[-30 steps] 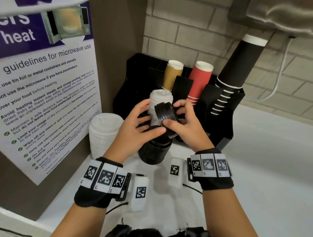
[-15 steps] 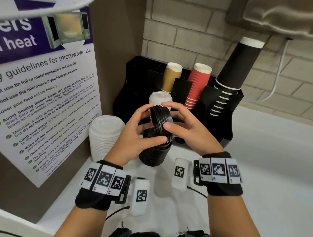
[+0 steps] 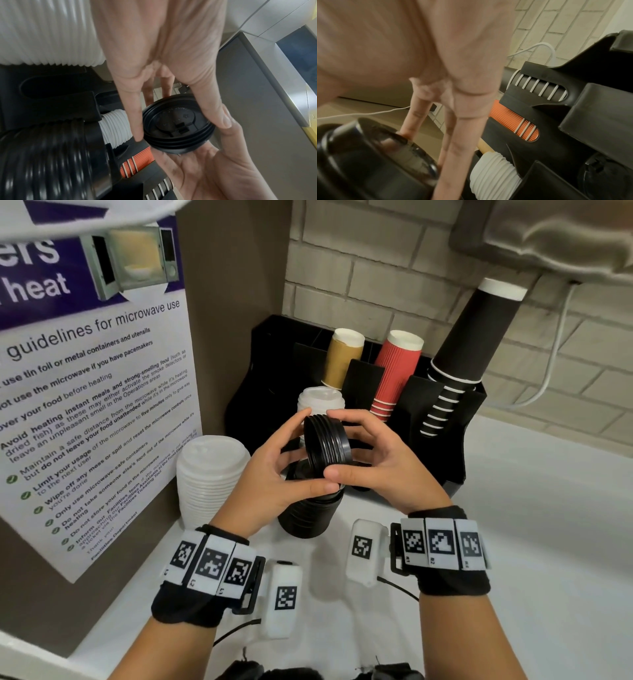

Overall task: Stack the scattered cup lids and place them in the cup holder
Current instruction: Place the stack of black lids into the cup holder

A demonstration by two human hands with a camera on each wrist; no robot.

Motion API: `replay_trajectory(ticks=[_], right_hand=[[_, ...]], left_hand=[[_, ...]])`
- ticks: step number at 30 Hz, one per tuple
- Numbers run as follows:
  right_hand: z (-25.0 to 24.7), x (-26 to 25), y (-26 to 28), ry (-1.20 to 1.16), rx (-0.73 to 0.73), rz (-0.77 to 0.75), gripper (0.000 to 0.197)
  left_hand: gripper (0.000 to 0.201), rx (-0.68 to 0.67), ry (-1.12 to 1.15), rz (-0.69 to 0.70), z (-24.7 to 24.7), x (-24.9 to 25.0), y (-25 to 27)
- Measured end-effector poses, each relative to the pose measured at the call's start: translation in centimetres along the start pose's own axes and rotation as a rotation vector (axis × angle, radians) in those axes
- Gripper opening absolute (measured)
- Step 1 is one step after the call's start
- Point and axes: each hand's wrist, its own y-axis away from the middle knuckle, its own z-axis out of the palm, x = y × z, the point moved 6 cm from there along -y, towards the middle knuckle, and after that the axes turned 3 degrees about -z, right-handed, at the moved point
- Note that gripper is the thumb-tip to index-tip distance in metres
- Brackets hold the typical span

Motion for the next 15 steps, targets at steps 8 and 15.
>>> replay_trajectory(ticks=[8, 15], right_hand=[[-1.0, 0.3, -0.5, 0.048, 0.084, -0.057, 0.059], [-8.4, 3.7, -1.4, 0.498, 0.467, 0.034, 0.065]], left_hand=[[0.095, 0.004, 0.02, -0.004, -0.2, -0.2, -0.4], [0.047, 0.179, -0.026, 0.027, -1.6, 0.2, -0.7]])
